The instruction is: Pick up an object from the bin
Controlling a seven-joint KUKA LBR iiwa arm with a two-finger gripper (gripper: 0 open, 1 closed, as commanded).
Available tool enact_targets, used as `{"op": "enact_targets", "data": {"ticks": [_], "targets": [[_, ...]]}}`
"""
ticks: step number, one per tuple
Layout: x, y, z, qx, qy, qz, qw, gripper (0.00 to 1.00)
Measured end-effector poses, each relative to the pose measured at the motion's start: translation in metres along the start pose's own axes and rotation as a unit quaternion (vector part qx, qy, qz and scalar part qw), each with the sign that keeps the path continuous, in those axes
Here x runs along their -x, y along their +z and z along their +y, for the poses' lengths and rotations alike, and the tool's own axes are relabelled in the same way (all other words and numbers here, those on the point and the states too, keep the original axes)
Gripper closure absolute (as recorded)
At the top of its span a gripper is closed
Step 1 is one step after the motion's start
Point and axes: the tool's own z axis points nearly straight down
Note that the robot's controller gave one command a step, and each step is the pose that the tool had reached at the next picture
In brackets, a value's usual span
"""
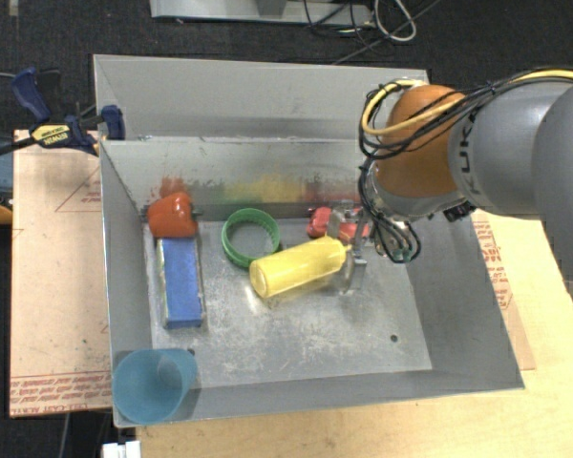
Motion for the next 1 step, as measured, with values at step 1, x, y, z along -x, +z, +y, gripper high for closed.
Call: {"op": "enact_targets", "data": {"ticks": [1], "targets": [[0.0353,-0.0430,-0.0494,-0.001,0.012,-0.0001,0.9999,0.00]]}}
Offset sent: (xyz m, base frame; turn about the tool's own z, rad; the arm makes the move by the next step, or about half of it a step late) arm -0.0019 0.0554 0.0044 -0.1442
